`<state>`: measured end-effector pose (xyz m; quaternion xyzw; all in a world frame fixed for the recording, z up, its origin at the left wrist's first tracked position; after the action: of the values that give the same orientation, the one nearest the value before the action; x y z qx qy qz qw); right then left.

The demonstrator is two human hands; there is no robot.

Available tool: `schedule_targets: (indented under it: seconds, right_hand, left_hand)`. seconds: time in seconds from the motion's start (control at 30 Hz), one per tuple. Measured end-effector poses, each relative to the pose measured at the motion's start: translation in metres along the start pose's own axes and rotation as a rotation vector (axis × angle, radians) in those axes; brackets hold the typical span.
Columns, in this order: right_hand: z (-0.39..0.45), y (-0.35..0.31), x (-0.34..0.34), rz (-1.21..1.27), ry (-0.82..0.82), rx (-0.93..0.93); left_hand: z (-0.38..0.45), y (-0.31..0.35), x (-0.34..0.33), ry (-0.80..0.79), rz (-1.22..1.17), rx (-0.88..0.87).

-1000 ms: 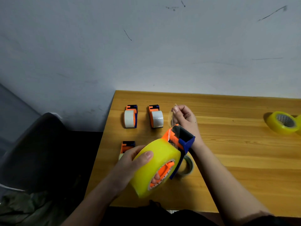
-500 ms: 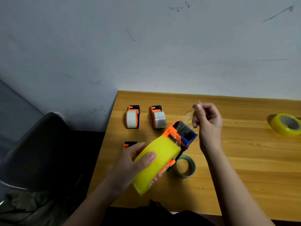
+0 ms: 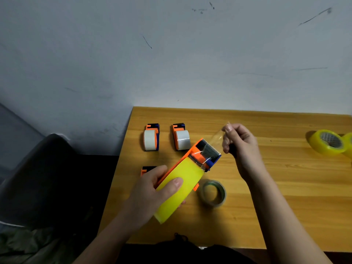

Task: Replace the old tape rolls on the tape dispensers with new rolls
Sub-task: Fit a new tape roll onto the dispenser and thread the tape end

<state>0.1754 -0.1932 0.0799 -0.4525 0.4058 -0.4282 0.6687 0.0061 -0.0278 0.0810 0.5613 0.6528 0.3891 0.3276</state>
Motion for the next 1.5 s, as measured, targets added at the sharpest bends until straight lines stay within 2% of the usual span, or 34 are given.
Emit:
schedule_targets:
  seconds: [0.27, 0.47, 0.67, 0.8, 0.9, 1.03, 1.27, 1.5]
  right_hand:
    - [0.007, 0.021, -0.006, -0.152, -0.181, -0.156]
    - [0.01, 0.011, -0.013, -0.175, -0.278, -0.147]
    - [0.019, 0.01, -0.004, -0.355, -0.325, -0.129]
    - [0.025, 0.007, -0.008, -0.381, -0.372, -0.086]
    - [0.025, 0.011, -0.008, -0.359, -0.393, -0.104]
    - [0.02, 0.028, -0.003, -0.307, -0.329, -0.198]
    - [0.012, 0.077, -0.018, -0.476, -0.411, -0.23]
    - [0.0, 0.126, -0.017, -0.593, -0.348, -0.265]
  left_hand:
    - [0.014, -0.038, -0.003, 0.131, -0.044, 0.132]
    - [0.015, -0.049, -0.002, 0.186, -0.065, 0.139]
    - [0.016, -0.048, -0.001, 0.148, -0.054, 0.113]
    - [0.019, -0.053, -0.004, 0.142, -0.063, 0.108]
    - [0.021, -0.06, -0.006, 0.125, -0.13, 0.151]
    - [0.028, -0.076, -0.008, 0.131, -0.138, 0.214]
    - [0.046, -0.116, -0.025, 0.101, -0.28, 0.475]
    - [0.054, -0.149, -0.035, 0.099, -0.238, 0.606]
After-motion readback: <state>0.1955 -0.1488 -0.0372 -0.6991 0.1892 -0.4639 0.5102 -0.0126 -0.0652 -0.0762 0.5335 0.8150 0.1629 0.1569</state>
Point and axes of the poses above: each hand's wrist, its own z-axis towards the middle knuckle, its own x-axis out of the back of the hand, y = z × x, the point moved 5 cm from there along z, towards the middle knuckle, and after that the axes turned 15 degrees about x, right-handed, at the moved point
